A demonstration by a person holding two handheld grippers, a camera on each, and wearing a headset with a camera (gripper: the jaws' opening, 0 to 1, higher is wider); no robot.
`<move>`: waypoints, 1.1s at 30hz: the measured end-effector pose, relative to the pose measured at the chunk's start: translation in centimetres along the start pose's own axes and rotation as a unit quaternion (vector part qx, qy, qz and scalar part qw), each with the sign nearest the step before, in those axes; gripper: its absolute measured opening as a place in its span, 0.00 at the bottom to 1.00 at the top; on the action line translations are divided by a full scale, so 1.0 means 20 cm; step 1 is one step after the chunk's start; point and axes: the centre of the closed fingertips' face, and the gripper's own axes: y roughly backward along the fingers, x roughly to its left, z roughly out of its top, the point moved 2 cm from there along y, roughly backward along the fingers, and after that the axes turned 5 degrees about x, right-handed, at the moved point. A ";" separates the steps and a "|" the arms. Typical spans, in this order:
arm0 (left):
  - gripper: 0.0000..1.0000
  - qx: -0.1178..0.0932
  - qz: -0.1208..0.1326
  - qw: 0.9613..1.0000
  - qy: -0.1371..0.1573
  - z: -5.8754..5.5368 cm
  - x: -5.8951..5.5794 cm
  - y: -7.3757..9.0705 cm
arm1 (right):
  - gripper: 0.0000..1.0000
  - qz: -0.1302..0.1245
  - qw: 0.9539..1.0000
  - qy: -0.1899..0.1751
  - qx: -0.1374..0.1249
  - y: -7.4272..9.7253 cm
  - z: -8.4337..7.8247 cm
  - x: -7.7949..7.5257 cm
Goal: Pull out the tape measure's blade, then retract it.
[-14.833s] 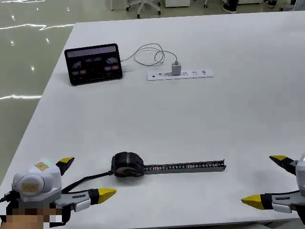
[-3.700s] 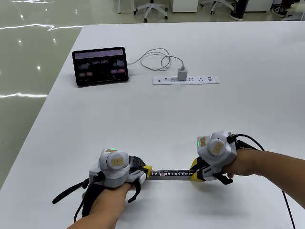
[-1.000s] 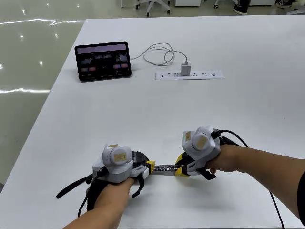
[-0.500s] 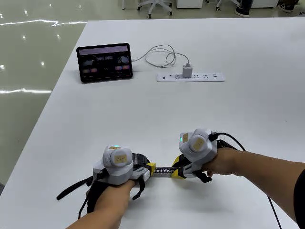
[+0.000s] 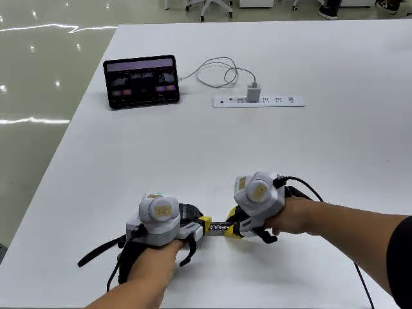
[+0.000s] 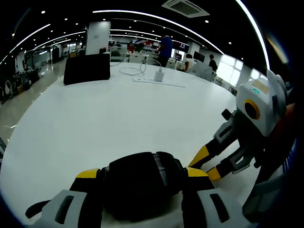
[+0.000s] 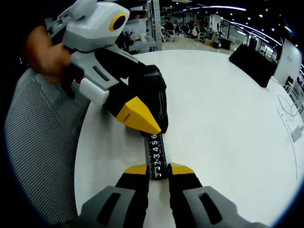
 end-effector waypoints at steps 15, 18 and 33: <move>0.63 0.001 -0.006 1.000 -0.003 0.00 0.00 0.00 | 0.11 0.001 1.000 -0.001 -0.001 -0.04 0.06 0.01; 0.63 0.001 -0.007 1.000 0.001 0.00 0.00 0.00 | 0.11 -0.002 1.000 0.005 0.001 -0.05 0.08 0.02; 0.62 0.003 -0.011 1.000 0.002 0.00 0.00 0.01 | 0.12 -0.004 1.000 0.022 -0.002 -0.05 0.08 0.02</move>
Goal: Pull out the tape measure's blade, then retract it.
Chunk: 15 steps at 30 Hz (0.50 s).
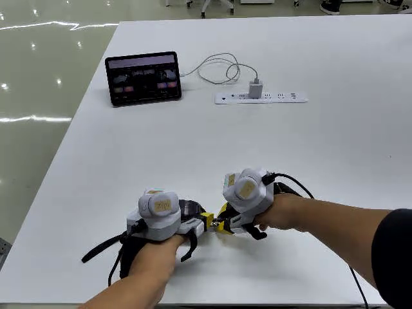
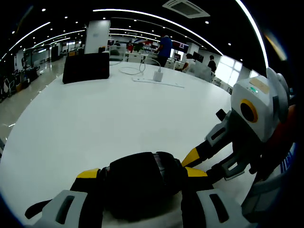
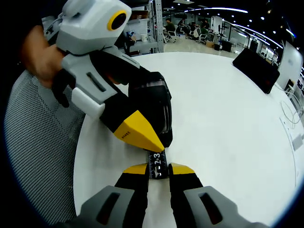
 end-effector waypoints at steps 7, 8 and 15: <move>0.62 0.000 0.000 1.000 0.007 0.00 0.01 0.00 | 0.13 -0.011 1.000 0.022 0.006 0.01 -0.03 0.00; 0.63 0.000 -0.001 1.000 0.007 0.00 0.01 0.00 | 0.13 -0.014 1.000 0.019 0.005 0.01 -0.03 0.00; 0.62 0.000 -0.006 1.000 0.005 0.00 0.00 0.00 | 0.11 -0.008 1.000 0.020 -0.004 0.01 -0.03 0.00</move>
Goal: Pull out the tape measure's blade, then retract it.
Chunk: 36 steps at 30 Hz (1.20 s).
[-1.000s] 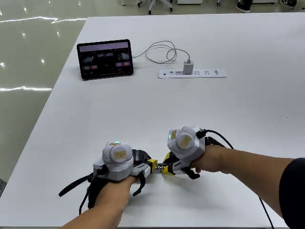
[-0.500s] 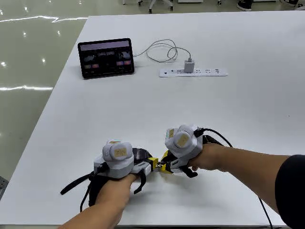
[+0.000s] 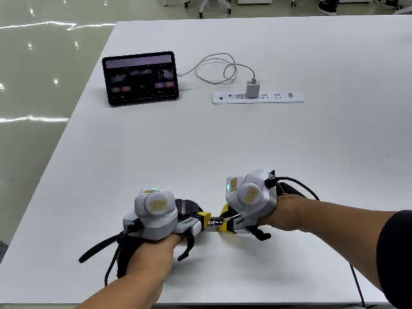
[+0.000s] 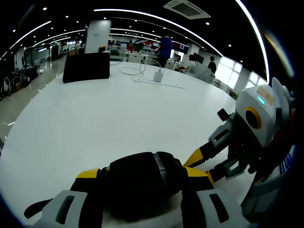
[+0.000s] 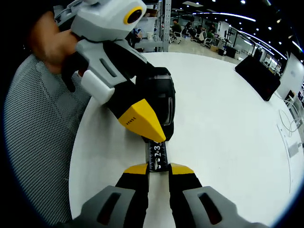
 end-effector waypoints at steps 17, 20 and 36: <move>0.62 0.002 -0.009 1.000 0.003 0.00 0.00 0.00 | 0.10 -0.001 1.000 -0.028 -0.003 -0.04 0.05 -0.01; 0.63 0.001 -0.011 1.000 0.005 0.00 0.00 0.00 | 0.10 -0.002 1.000 -0.030 -0.006 -0.03 0.05 -0.01; 0.64 -0.017 0.027 0.997 -0.077 0.03 -0.01 0.01 | 0.10 -0.003 0.999 -0.038 -0.012 -0.03 0.05 0.01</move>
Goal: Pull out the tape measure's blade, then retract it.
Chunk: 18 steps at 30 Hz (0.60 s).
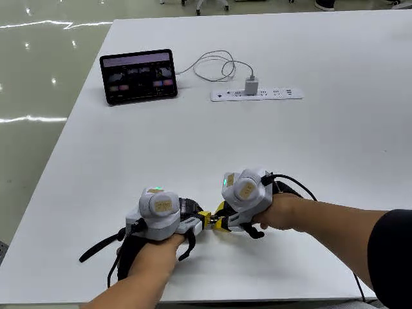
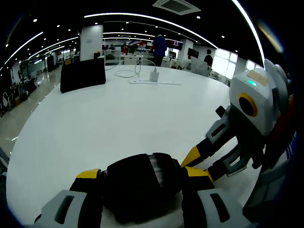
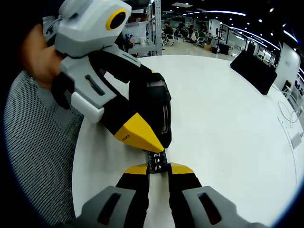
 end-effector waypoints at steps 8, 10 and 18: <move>0.62 0.013 -0.004 1.000 0.010 -0.01 0.00 0.00 | 0.10 0.001 1.000 0.001 -0.001 0.00 0.00 0.00; 0.62 0.013 -0.004 1.000 0.012 -0.01 0.00 0.00 | 0.11 0.000 1.000 0.002 0.001 0.00 0.00 0.00; 0.61 0.014 -0.008 0.999 0.029 -0.01 0.01 0.00 | 0.10 -0.001 1.000 -0.004 -0.003 -0.02 0.02 0.00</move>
